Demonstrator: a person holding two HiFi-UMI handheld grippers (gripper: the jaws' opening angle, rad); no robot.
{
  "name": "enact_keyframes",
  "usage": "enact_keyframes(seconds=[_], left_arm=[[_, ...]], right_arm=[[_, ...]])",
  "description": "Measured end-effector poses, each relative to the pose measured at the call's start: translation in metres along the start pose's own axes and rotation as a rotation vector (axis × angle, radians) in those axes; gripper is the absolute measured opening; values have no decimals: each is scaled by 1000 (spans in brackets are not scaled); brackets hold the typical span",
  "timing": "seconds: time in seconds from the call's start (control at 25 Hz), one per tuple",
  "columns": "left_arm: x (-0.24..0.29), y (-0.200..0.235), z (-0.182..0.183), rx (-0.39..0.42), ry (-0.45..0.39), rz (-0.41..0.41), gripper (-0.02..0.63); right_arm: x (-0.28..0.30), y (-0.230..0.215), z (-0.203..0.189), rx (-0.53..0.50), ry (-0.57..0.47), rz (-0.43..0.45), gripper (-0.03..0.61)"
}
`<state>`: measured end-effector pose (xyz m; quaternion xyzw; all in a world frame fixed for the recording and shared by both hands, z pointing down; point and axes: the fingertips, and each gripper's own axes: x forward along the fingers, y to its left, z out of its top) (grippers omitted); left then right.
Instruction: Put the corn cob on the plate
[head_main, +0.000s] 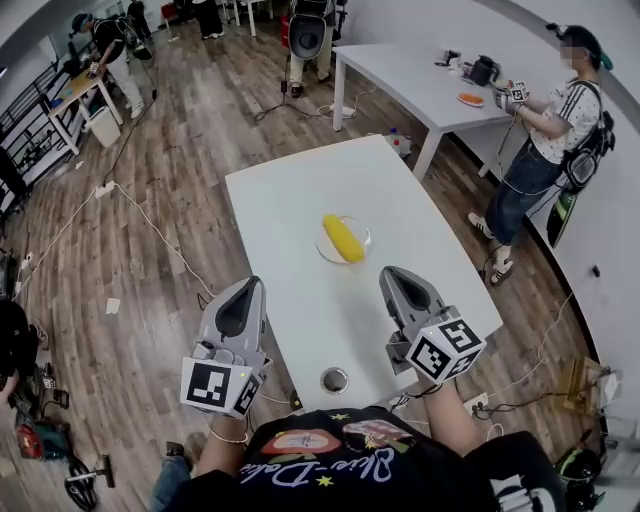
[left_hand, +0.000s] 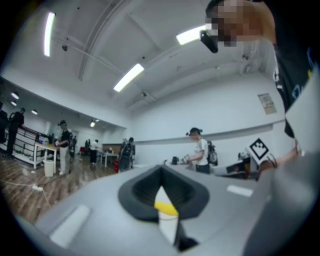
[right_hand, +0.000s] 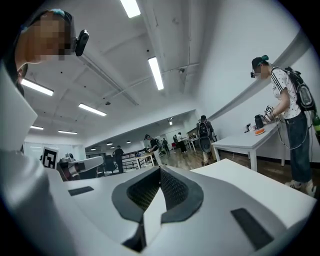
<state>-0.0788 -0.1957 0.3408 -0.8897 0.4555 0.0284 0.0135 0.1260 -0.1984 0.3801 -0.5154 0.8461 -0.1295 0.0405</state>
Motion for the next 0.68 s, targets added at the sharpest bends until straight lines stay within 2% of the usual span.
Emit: enact_keyframes(seconds=[0.24, 0.36, 0.52, 0.68], left_arm=[[-7, 2, -4, 6, 18, 19, -3], [-11, 12, -4, 6, 23, 41, -3], [-12, 18, -2, 6, 25, 57, -3], [-8, 20, -2, 9, 31, 64, -3]], right_arm=[[-1, -1, -1, 0, 16, -15, 15], [5, 11, 4, -6, 3, 16, 15], [9, 36, 29, -68, -48, 81, 15], [14, 41, 41, -114, -58, 95, 15]])
